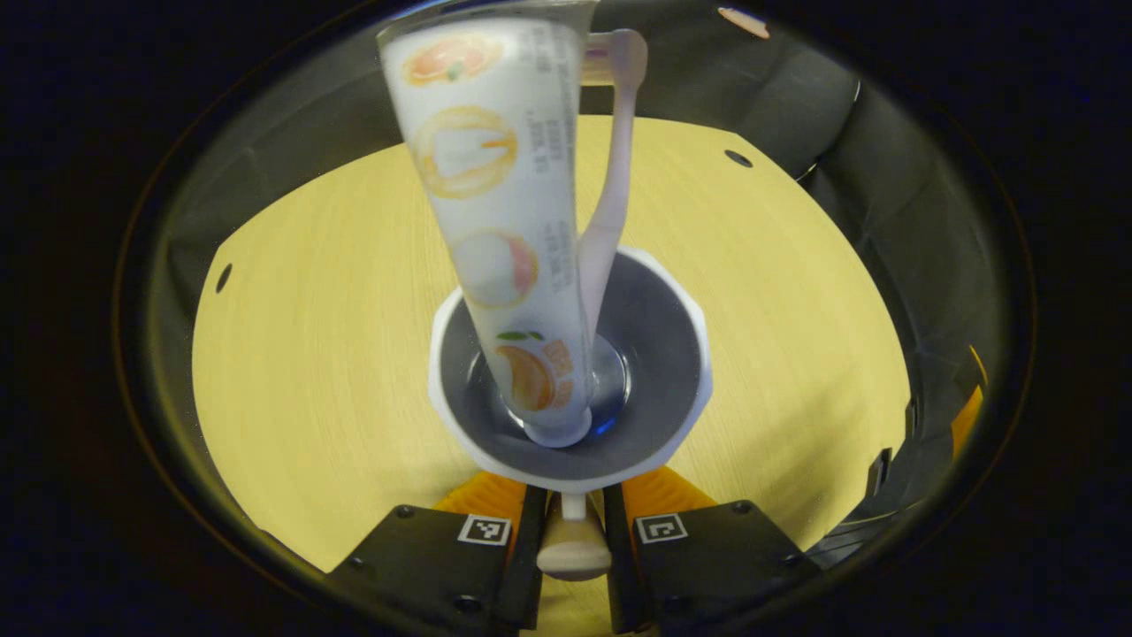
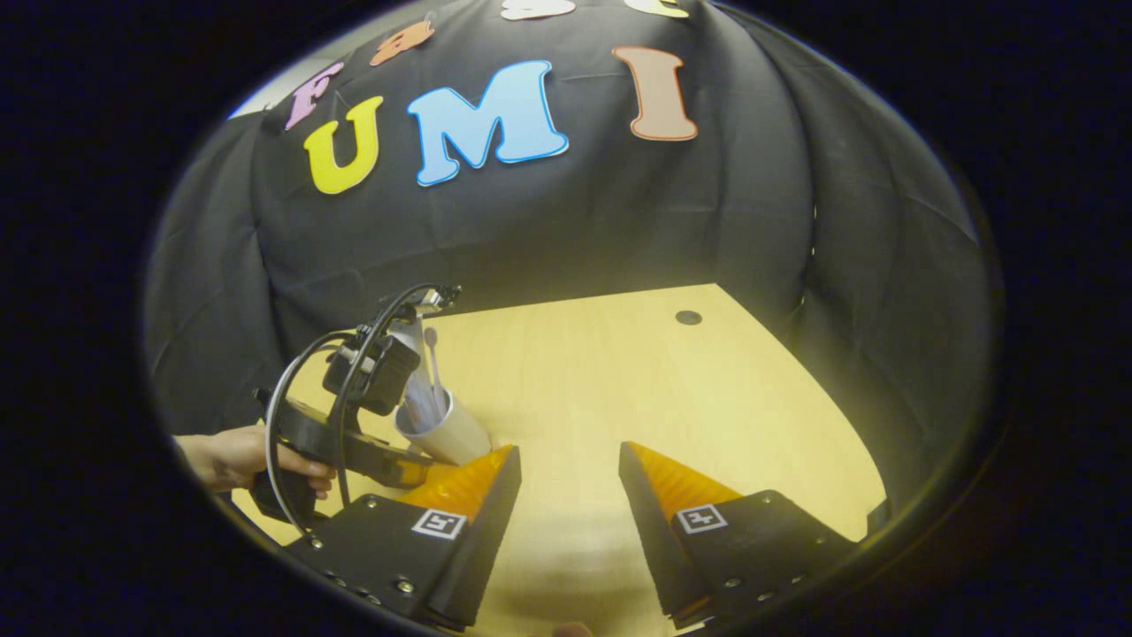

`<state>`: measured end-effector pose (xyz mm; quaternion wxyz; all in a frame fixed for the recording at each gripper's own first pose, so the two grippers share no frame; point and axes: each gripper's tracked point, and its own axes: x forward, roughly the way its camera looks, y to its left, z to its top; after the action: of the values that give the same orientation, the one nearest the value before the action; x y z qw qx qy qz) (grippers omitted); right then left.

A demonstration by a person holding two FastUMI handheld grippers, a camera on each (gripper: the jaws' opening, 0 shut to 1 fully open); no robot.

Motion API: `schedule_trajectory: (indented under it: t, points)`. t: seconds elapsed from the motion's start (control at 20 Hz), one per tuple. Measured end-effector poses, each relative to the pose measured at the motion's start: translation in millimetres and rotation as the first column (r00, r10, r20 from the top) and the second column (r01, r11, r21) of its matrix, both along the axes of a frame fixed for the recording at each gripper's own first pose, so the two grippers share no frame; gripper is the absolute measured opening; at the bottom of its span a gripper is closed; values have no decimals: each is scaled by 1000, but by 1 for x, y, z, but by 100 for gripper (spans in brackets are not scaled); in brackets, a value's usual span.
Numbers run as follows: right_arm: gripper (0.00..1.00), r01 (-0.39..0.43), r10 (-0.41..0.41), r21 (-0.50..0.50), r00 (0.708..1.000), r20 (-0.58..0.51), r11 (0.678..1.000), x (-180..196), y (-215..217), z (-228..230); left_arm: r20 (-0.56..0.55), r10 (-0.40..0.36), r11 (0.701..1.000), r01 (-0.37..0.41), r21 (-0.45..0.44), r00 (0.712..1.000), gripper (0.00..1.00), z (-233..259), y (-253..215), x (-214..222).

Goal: Put the toothbrush and toothpaste on the desktop into the cup, then pick up the cup and place it on the coaster on the desktop.

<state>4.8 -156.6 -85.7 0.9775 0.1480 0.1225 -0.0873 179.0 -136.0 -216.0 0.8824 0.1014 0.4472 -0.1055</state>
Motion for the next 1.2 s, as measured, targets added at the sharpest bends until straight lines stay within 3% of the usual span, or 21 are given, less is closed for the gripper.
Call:
schedule_trajectory:
  t: [0.2, 0.3, 0.4, 0.55, 0.6, 0.65, 0.75, 0.85, 0.95, 1.0, 1.05, 1.1, 1.2]
  points:
    - [71, 11, -11, 26, 1000, -2, 1000, -3, -5, -4, -3, -3, 999, 3, 33, 1000, 43, -3, 0, 4]
    - [71, 16, -16, 33, 1000, -2, 999, -4, -7, -5, -4, -1, 999, 1, 42, 1000, 37, -3, -1, 5]
    - [71, 20, -20, 30, 1000, -3, 999, -4, -7, -5, -4, 0, 999, 0, 44, 1000, 43, -3, 1, 5]
    - [71, 14, -14, 17, 1000, 0, 1000, -6, -3, -3, -19, -1, 999, 1, 35, 1000, 45, -8, 0, 4]
    - [71, 11, -11, 13, 1000, 1, 1000, -7, -2, -2, -22, 3, 1000, -3, 27, 1000, 36, -8, 1, 2]
    - [71, 9, -9, 7, 1000, 3, 1000, -7, -2, 0, -17, 6, 1000, -5, 17, 1000, 45, -6, 1, 0]
    - [71, 3, -3, -7, 1000, 12, 1000, -9, 0, 6, -9, 8, 1000, -8, -18, 1000, 48, -3, -2, -7]
    - [71, -7, 7, -22, 1000, 27, 1000, -9, 1, 14, 16, 9, 999, -8, -42, 1000, 69, 8, -4, -14]
    - [71, -20, 21, -36, 999, 49, 999, -10, 2, 26, 61, 14, 998, -11, -56, 998, 68, 24, -3, -19]
    - [71, -27, 30, -42, 997, 64, 999, -10, 4, 31, 86, 18, 998, -14, -55, 996, 87, 32, -3, -24]
    - [71, -36, 40, -50, 996, 80, 998, -11, 6, 39, 115, 23, 998, -17, -54, 993, 83, 41, 0, -30]
    - [71, -47, 53, -58, 994, 97, 997, -12, 8, 46, 146, 31, 998, -23, -56, 989, 90, 50, 0, -35]
    - [71, -65, 76, -79, 988, 133, 995, -16, 13, 58, 211, 50, 997, -38, -62, 976, 85, 70, 4, -48]
